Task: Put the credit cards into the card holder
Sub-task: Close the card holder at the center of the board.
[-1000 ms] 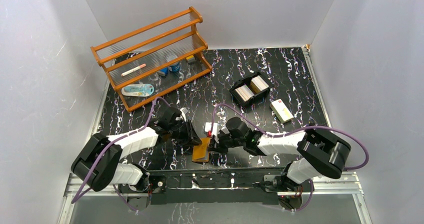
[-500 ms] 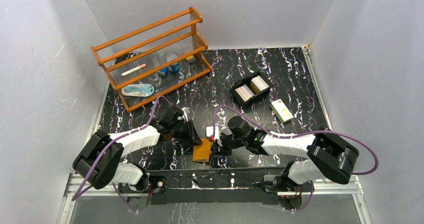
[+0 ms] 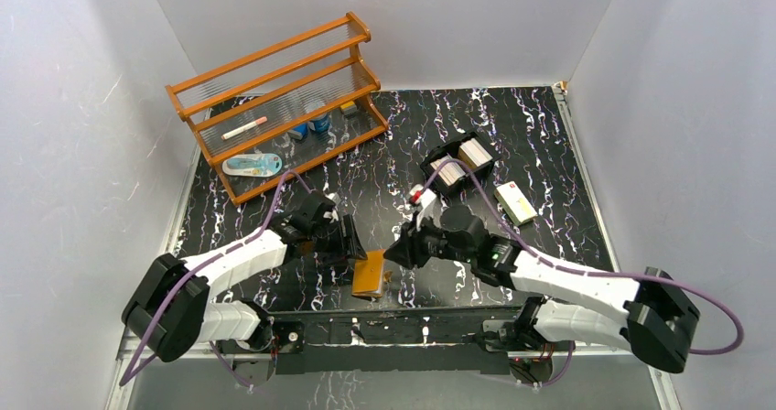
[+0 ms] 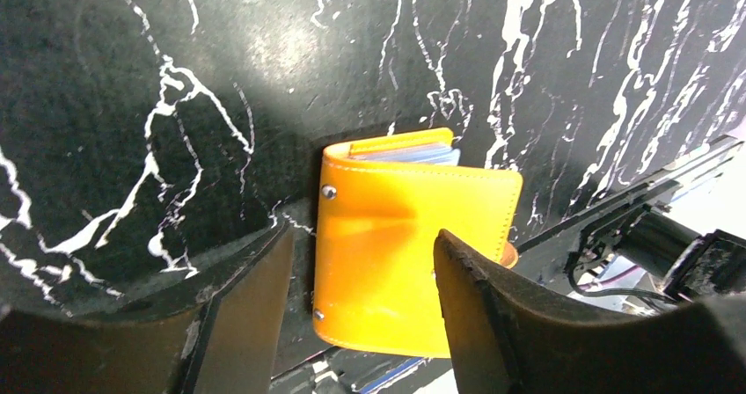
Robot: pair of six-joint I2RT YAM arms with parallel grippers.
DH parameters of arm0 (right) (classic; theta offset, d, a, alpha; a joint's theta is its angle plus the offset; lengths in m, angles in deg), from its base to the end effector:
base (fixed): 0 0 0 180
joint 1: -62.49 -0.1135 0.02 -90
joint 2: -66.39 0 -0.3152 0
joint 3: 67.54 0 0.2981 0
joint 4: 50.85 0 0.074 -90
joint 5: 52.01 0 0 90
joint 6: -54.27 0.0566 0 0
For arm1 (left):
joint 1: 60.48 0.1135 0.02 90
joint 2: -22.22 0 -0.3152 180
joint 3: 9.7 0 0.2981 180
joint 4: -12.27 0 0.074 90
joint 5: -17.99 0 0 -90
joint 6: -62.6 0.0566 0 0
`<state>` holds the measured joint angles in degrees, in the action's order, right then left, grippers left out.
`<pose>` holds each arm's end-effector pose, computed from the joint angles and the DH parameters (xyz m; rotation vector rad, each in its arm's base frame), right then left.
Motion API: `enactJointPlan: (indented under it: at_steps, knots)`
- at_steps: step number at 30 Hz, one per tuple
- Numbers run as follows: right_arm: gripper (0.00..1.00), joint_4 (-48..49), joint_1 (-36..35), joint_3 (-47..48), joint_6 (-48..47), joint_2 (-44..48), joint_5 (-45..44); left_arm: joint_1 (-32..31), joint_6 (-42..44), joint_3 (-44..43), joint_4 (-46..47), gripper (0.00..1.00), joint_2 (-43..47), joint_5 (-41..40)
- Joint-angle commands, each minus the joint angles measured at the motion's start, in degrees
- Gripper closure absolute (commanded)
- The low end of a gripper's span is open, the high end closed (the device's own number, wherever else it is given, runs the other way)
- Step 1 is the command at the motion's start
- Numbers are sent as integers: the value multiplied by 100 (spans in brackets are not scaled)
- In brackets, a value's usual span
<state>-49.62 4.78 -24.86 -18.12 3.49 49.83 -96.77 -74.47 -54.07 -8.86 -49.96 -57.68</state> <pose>0.1390 0.2416 0.2490 -0.8423 1.8671 1.0581 0.2108 -0.1722 0.1774 -0.1234 2.6225 -0.8993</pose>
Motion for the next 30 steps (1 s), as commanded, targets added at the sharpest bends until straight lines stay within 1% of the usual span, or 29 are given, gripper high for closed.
enactJointPlan:
  at_steps: [1, 3, 6, 9, 12, 17, 20, 24, 27, 30]
  knots:
    - [61, -863, 28, -4, 2851, 548, -1431, -44, 287, -229, -686, 41, 148, -89]
    - [62, -1202, 26, -84, 3476, 666, -1565, -45, 396, -286, -709, 41, 10, 80]
    - [62, -1261, 25, -258, 4256, 700, -1634, -112, 371, -438, -711, 45, -122, 398]
    - [62, -1169, 18, -376, 5093, 528, -1580, -287, 216, -622, -637, 50, -25, 465]
    - [60, -939, -1, -395, 5721, 371, -1549, -387, 103, -688, -536, 59, 20, 510]
    - [59, -1165, -14, -303, 6632, 159, -1736, -414, 56, -504, -319, 64, -142, 516]
    - [60, -1300, -42, -250, 7090, -89, -1666, -427, 44, -382, -165, 66, -243, 500]
    - [60, -1626, -72, -74, 7385, -421, -1627, -431, 66, -291, -107, 66, -317, 352]
    - [60, -1798, -89, 93, 7410, -627, -1596, -430, 67, -202, -31, 66, -378, 291]
    - [61, -1538, -106, 80, 7288, -773, -1496, -431, 75, -114, 70, 66, -470, 251]
